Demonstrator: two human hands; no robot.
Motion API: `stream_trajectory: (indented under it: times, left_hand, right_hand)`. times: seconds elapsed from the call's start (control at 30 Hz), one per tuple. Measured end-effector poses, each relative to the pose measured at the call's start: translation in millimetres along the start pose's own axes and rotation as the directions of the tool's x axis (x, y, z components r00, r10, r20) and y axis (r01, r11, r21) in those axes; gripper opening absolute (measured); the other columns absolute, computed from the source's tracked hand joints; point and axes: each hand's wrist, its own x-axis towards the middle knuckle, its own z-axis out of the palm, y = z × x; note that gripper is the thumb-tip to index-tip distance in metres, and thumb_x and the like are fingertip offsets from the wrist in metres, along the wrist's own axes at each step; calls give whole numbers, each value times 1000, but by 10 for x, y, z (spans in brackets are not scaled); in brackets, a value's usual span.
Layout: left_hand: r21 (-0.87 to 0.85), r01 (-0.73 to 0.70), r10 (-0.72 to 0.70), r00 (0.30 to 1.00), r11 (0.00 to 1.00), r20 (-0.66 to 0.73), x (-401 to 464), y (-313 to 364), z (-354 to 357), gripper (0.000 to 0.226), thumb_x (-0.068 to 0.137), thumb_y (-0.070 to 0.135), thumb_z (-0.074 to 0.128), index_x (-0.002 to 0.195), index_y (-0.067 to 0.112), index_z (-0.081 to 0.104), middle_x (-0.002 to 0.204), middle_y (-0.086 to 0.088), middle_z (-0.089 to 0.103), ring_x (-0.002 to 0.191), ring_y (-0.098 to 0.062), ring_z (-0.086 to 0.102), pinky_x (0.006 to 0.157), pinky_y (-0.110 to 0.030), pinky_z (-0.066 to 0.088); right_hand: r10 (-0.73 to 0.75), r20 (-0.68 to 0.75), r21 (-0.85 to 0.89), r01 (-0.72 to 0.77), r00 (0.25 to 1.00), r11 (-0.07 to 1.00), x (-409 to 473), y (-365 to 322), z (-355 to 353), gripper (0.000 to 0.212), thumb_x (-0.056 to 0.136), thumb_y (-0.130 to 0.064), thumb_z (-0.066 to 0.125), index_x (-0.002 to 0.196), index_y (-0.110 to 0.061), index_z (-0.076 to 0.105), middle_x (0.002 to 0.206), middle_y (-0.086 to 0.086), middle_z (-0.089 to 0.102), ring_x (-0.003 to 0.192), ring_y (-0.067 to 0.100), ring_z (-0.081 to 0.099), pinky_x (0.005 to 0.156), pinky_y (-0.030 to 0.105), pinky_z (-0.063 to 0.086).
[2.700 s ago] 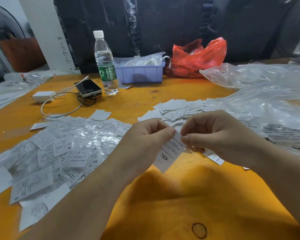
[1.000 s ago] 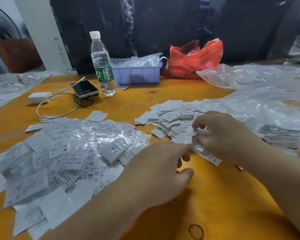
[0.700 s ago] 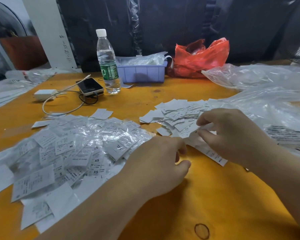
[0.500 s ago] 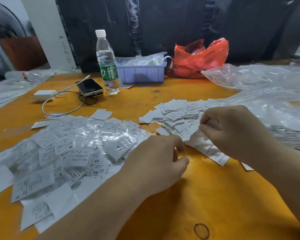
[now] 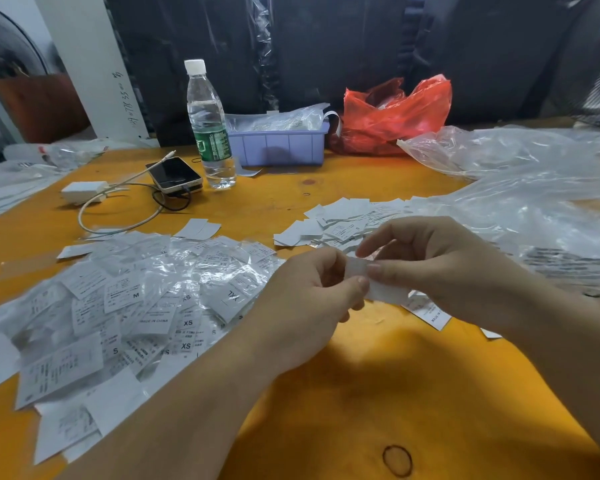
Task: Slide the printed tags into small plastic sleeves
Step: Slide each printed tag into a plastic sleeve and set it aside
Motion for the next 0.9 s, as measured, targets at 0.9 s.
stream_trajectory:
  times: [0.9]
  left_hand:
    - [-34,-125,121,987,992,-110,-50,39,-11,26,77,50,63,99,36,61,77,5,67,65,-13,63,59,-34,57]
  right_hand:
    - [113,-26,258,-102,993,961,20,12,-32,31,70,1,72,100,-4,65,87,20,73,68,27,69,58,29,56]
